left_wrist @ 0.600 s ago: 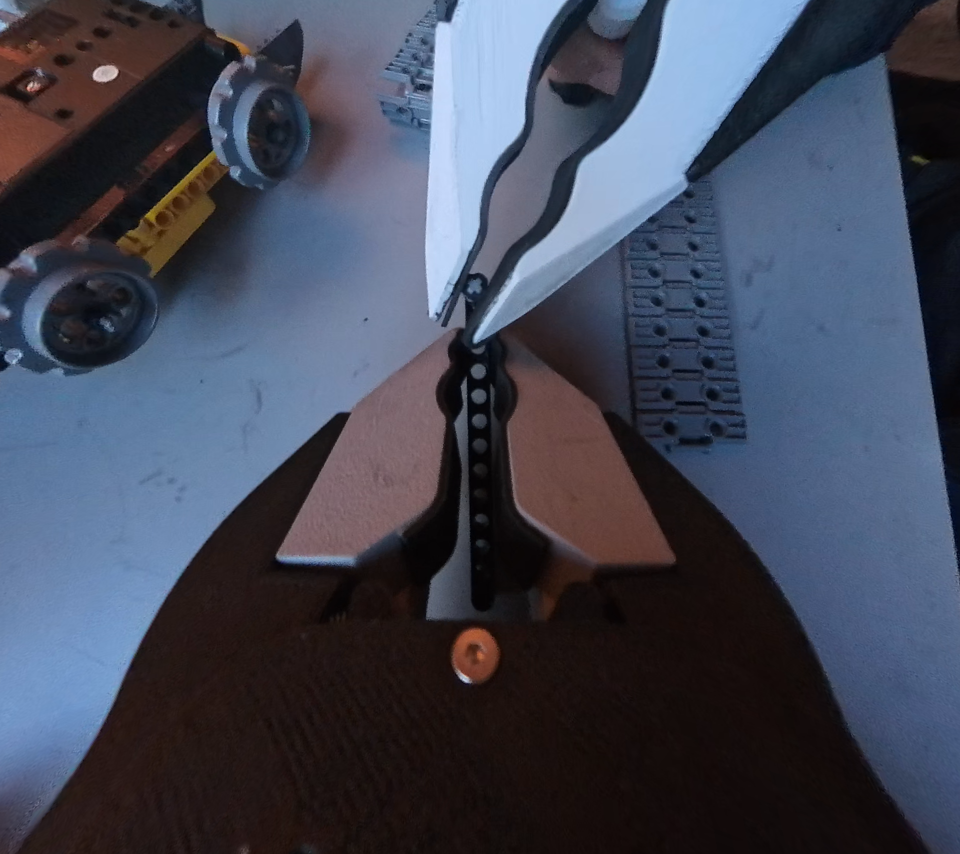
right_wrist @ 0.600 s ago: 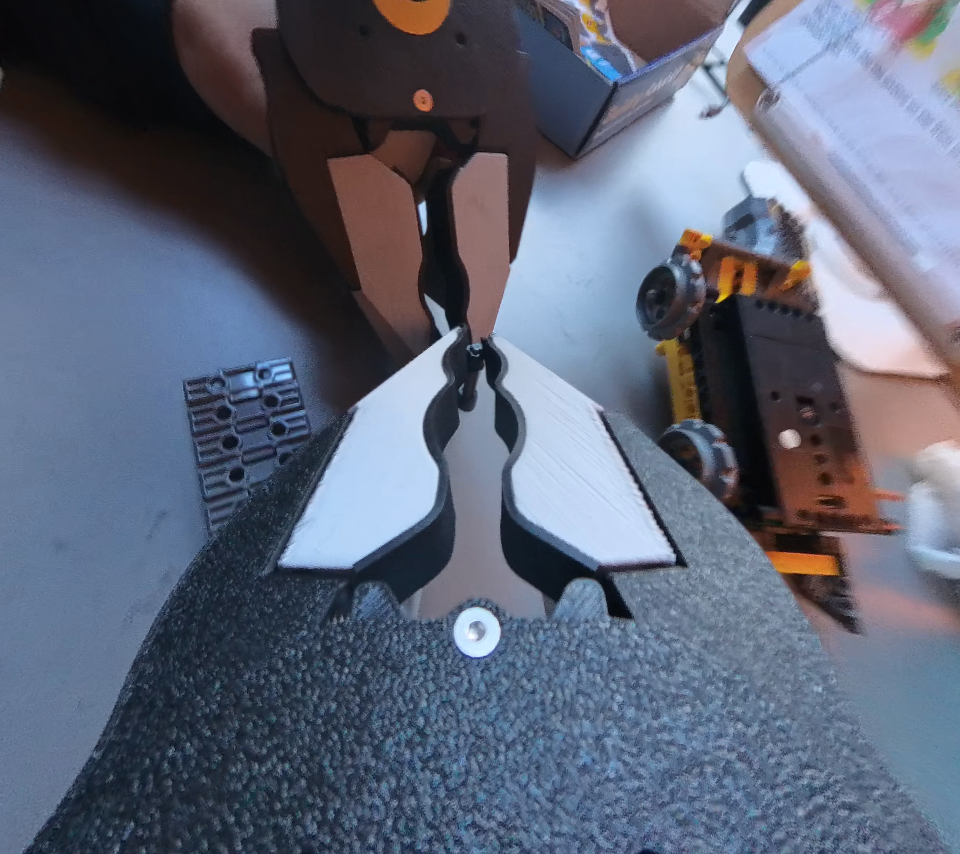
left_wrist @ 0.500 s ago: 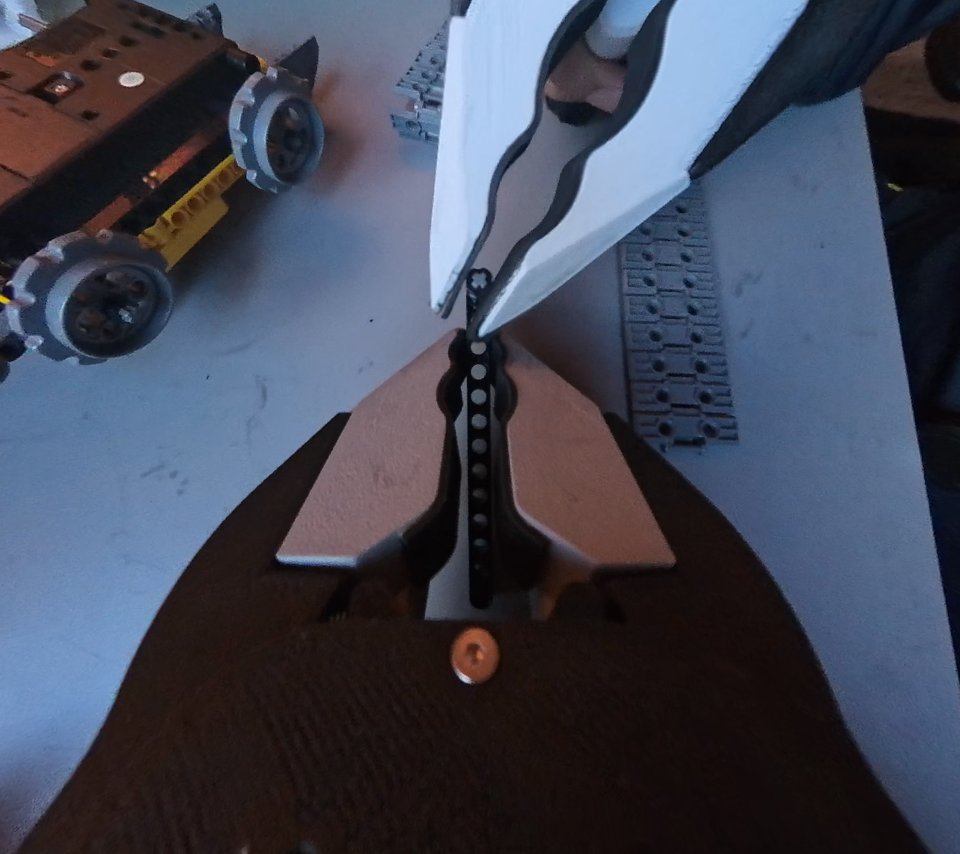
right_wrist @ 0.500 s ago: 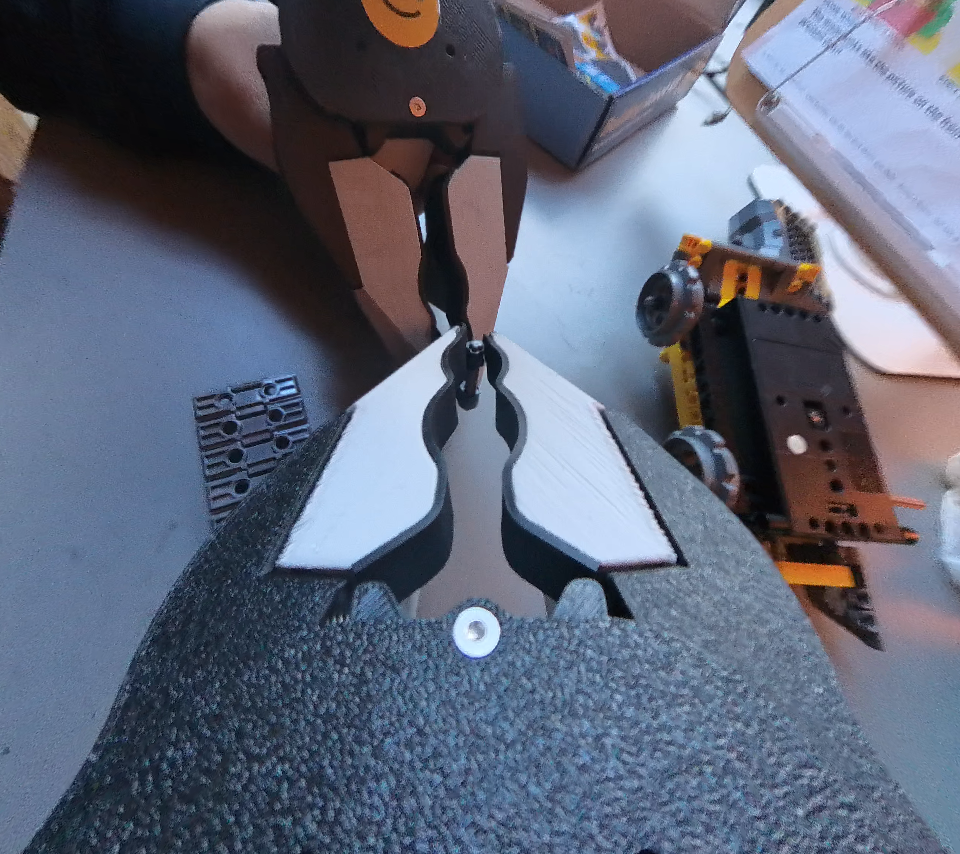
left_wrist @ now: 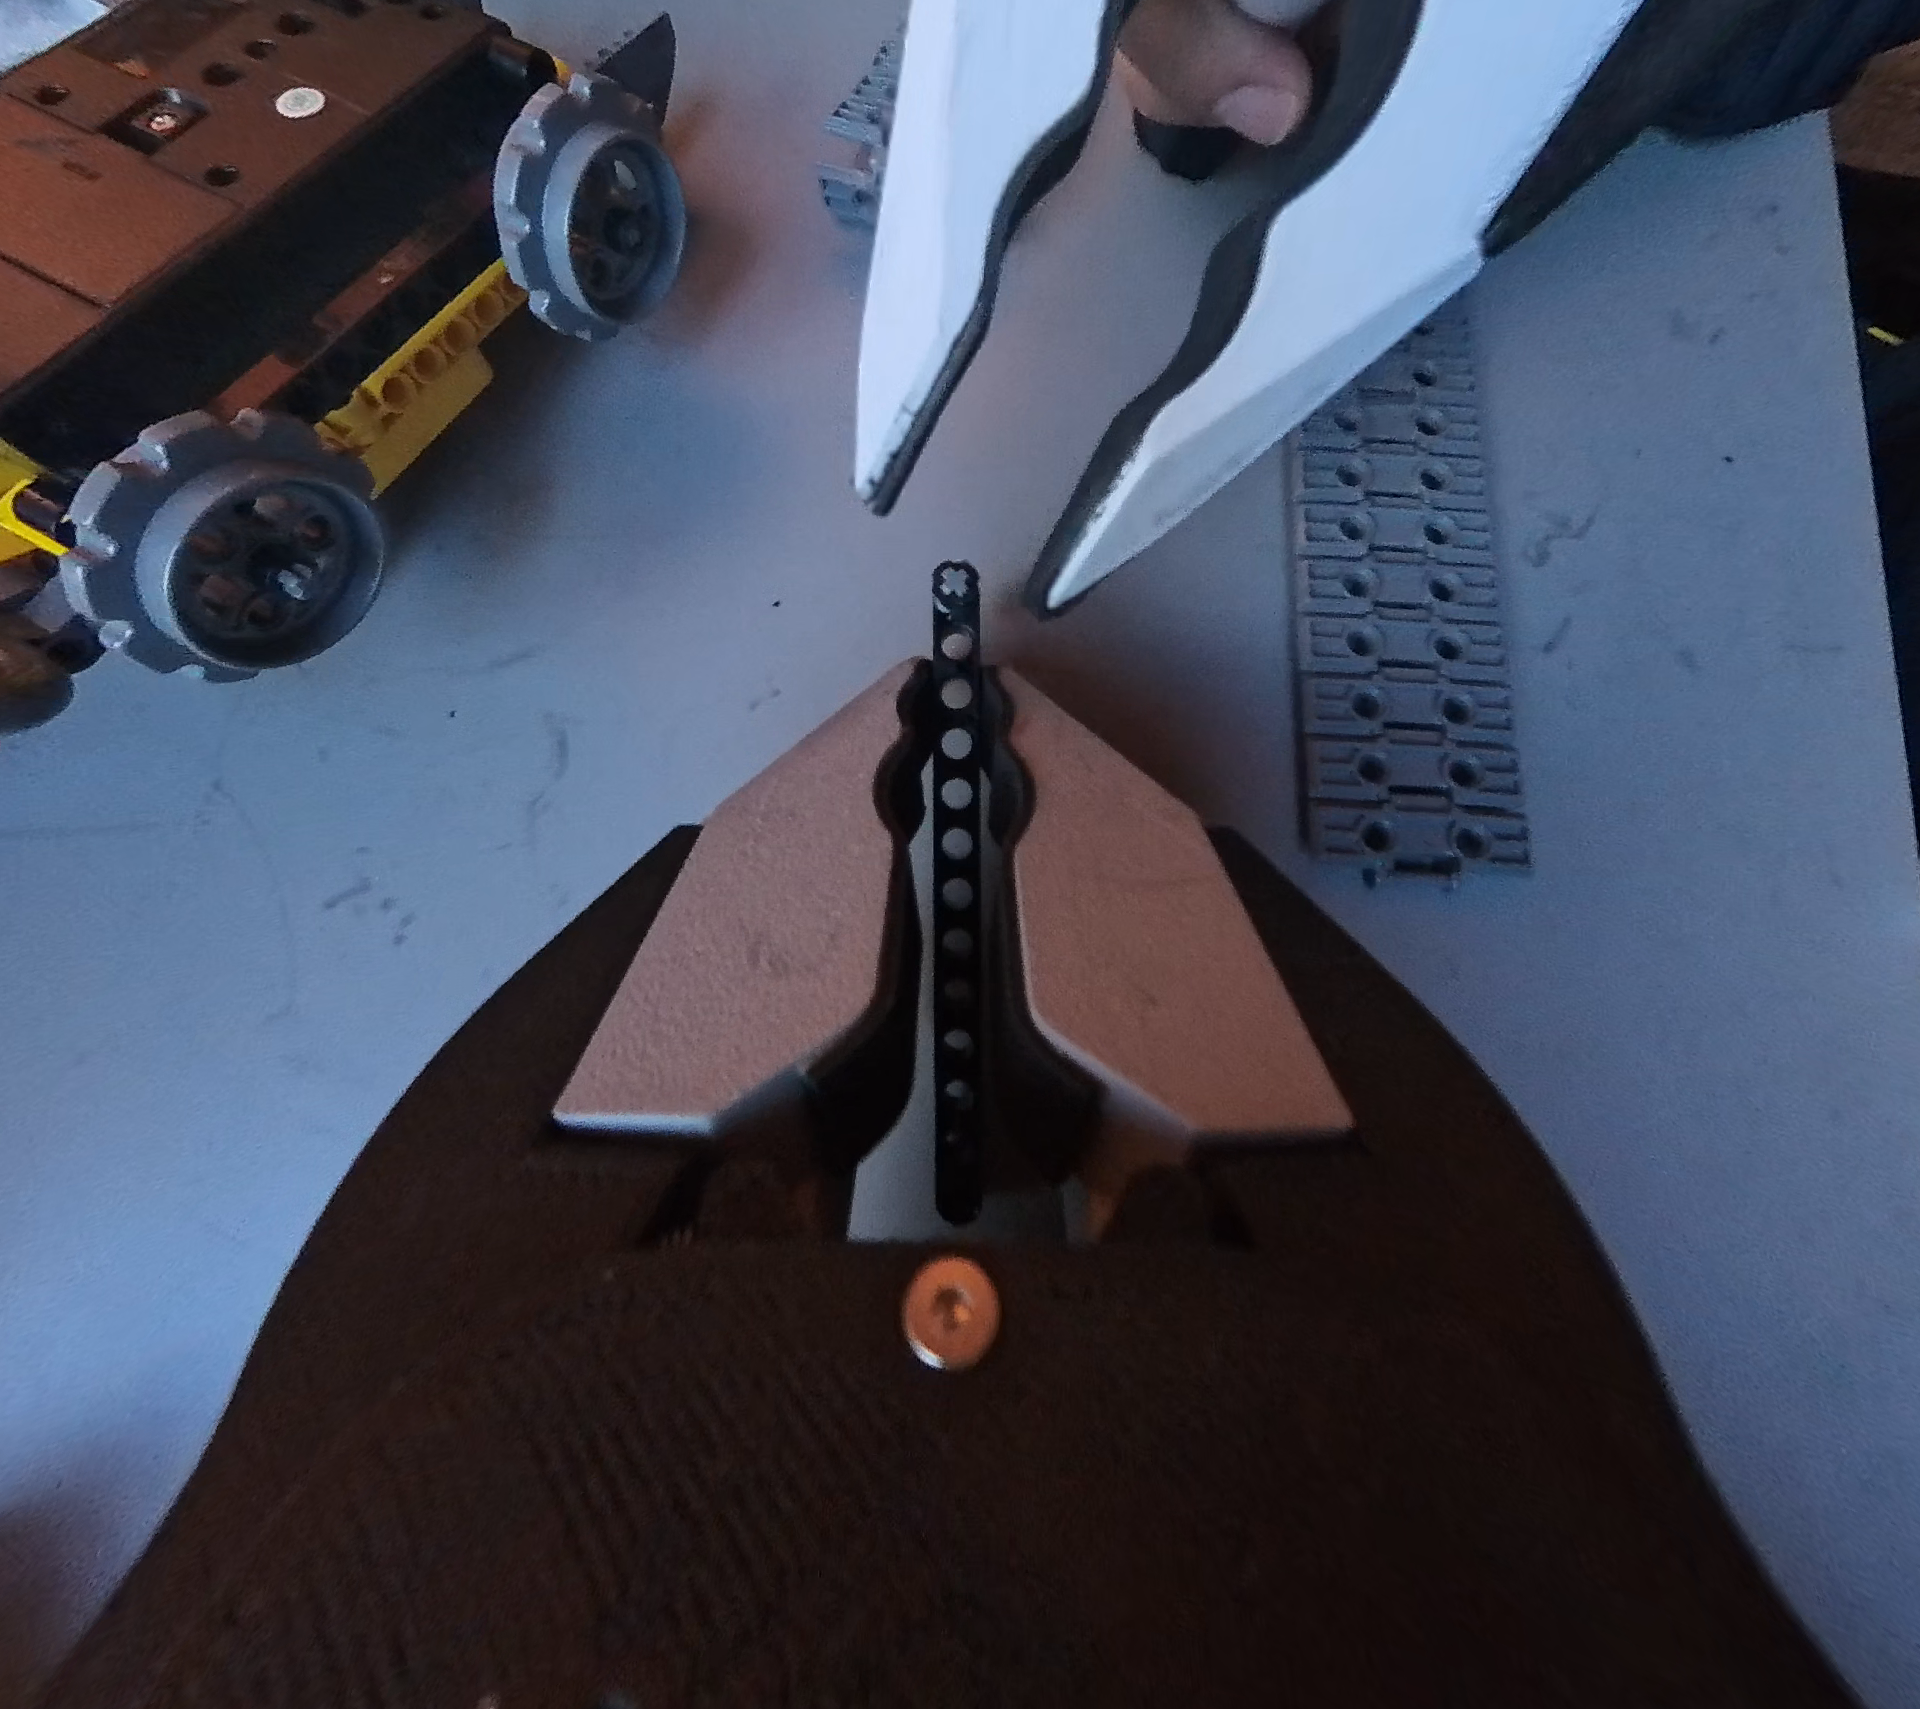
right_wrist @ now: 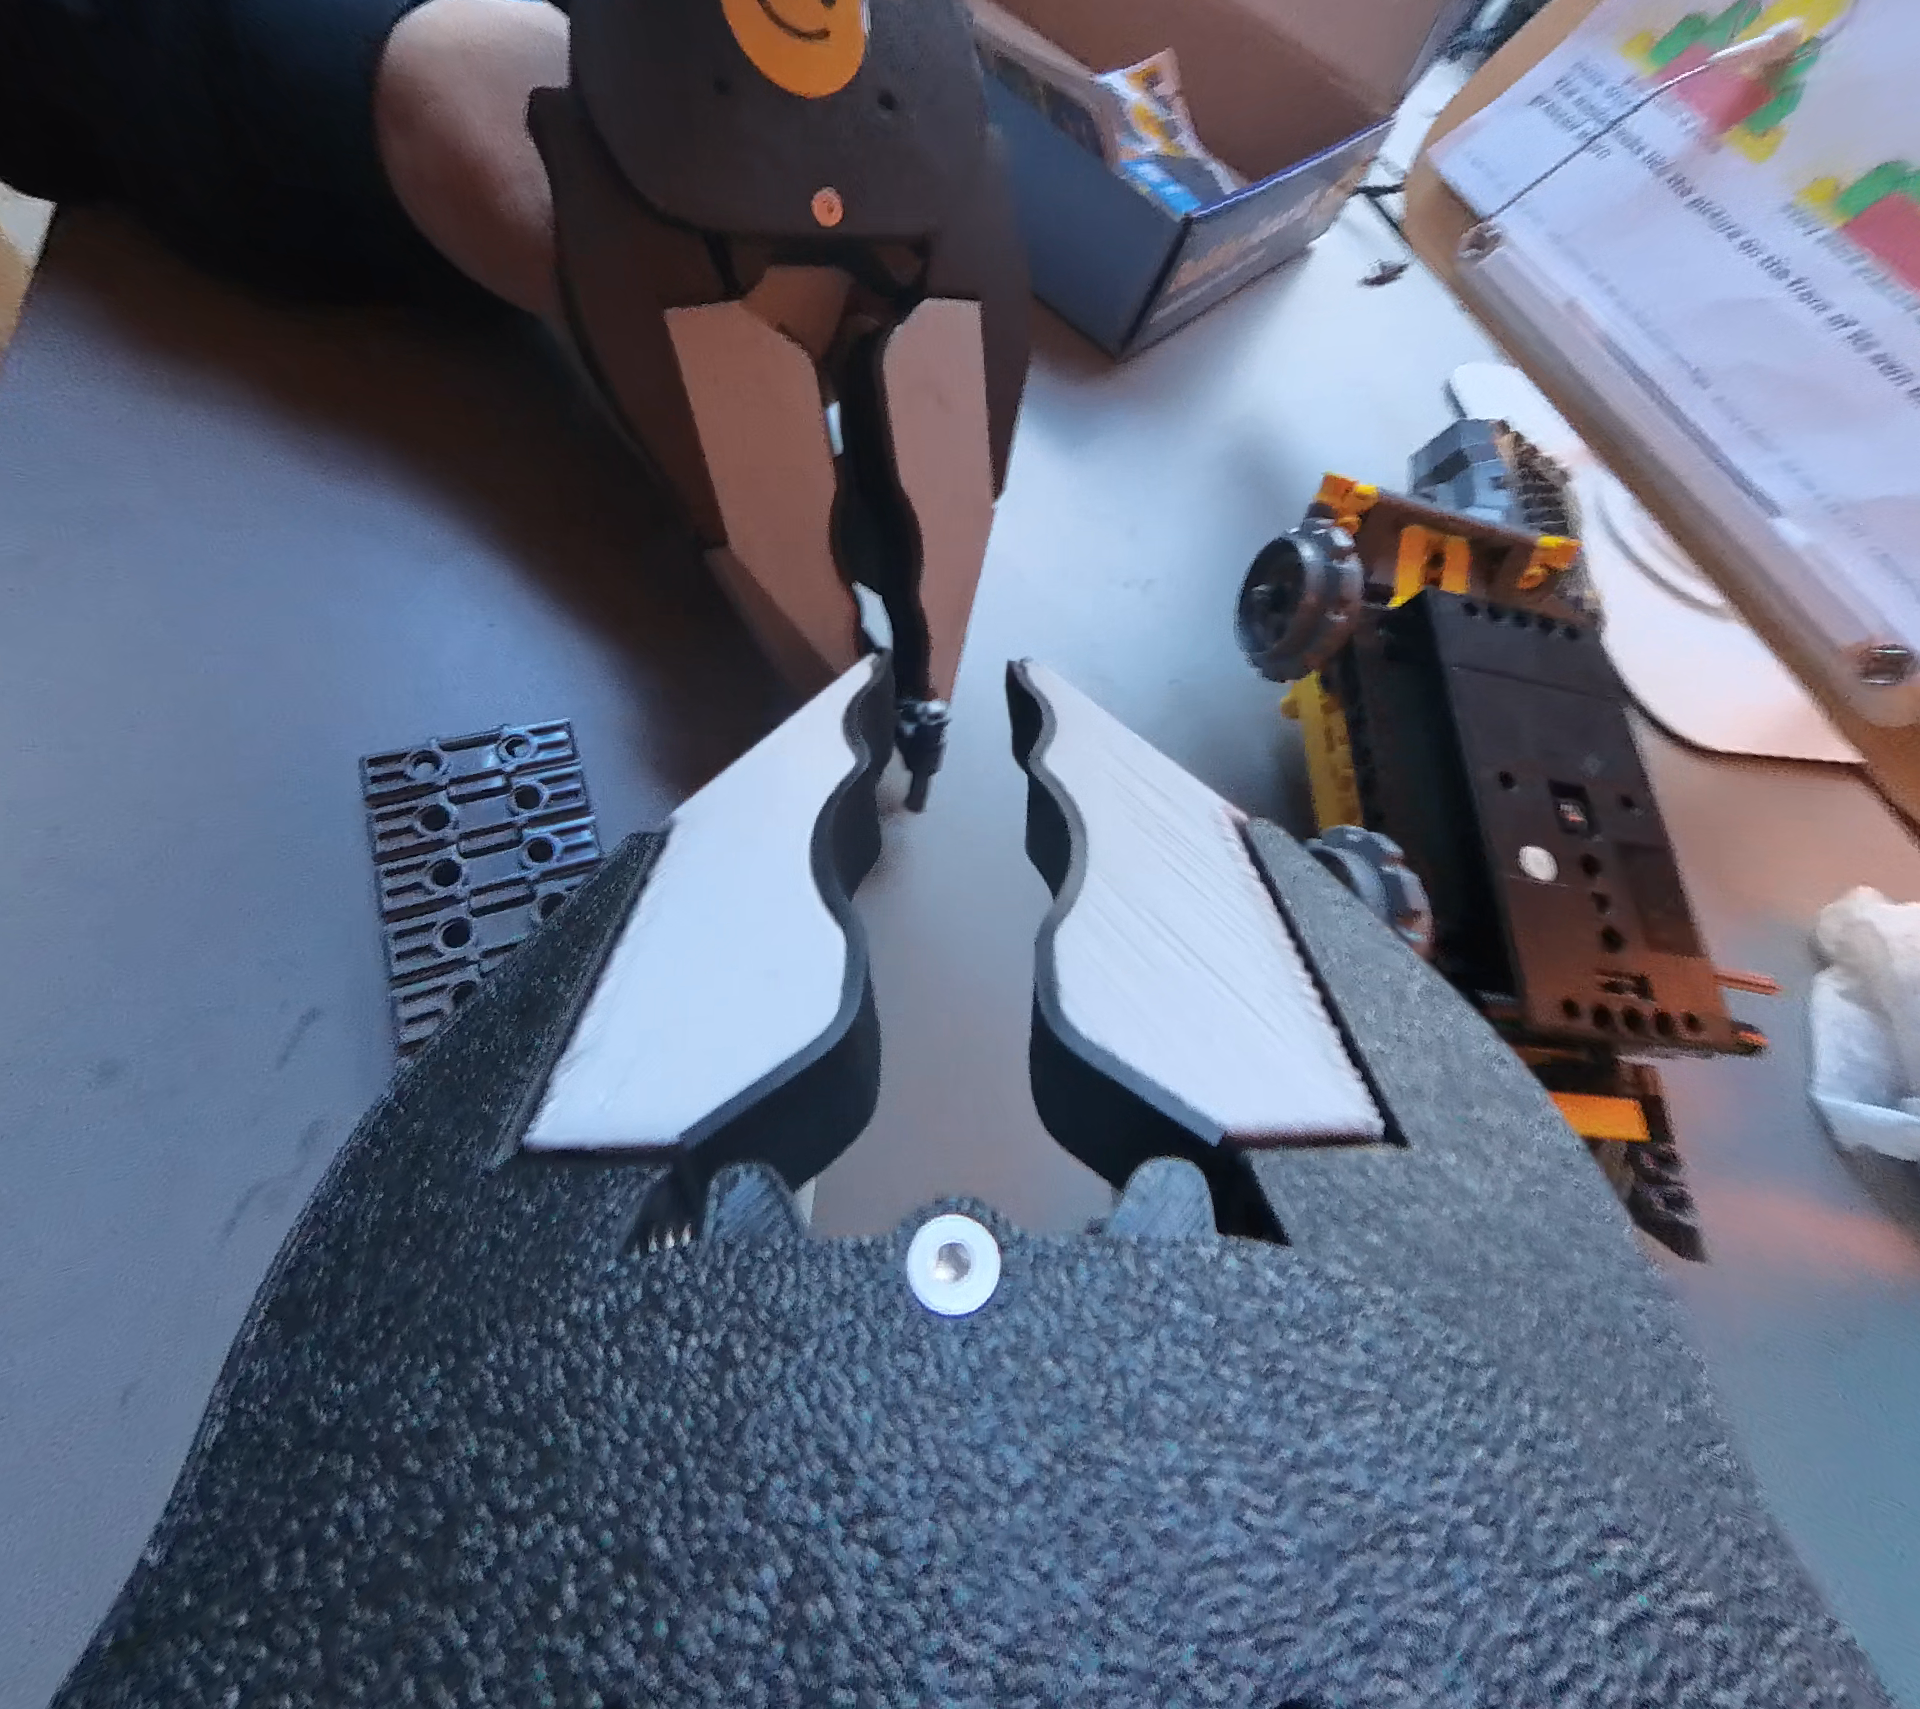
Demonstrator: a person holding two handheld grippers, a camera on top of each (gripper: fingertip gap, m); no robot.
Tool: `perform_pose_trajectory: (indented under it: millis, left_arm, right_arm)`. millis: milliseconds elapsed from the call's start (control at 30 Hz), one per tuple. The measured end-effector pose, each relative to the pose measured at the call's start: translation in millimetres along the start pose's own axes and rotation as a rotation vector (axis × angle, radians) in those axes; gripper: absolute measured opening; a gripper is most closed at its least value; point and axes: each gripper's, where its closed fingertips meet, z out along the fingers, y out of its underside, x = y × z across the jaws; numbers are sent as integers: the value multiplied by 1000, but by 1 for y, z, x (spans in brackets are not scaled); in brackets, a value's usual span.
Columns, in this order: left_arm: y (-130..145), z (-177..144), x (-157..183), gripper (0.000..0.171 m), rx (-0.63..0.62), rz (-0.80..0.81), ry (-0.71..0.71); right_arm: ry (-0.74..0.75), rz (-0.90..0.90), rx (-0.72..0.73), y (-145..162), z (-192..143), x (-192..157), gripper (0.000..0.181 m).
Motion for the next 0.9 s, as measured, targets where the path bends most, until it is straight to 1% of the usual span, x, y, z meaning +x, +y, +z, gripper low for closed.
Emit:
perform_pose_trajectory:
  millis: [200, 333, 533, 600, 633, 700, 900]
  left_arm:
    - [-2, -2, -1, 5, 15, 8, -13]
    - [-2, -2, -1, 6, 16, 19, -22]
    - [-2, -2, -2, 6, 15, 19, -24]
    - [-2, -1, 0, 6, 13, 24, -16]
    - [0, 0, 1, 6, -2, 32, -15]
    - [3, 2, 1, 6, -27, 46, -23]
    - [3, 3, 3, 6, -28, 49, -9]
  right_arm:
    - [-2, -23, -65, 9, 7, -2, 18]
    - [-12, 6, -88, 13, 9, 0, 16]
    - [-50, 16, -89, 13, 10, -4, 6]
    - [-64, 45, -60, 8, 9, -5, 3]
    - [-74, 67, -34, 4, 7, -5, 3]
    - [-88, 89, -38, 5, 8, -5, 3]
    - [-40, 15, -44, 4, 7, -7, 1]
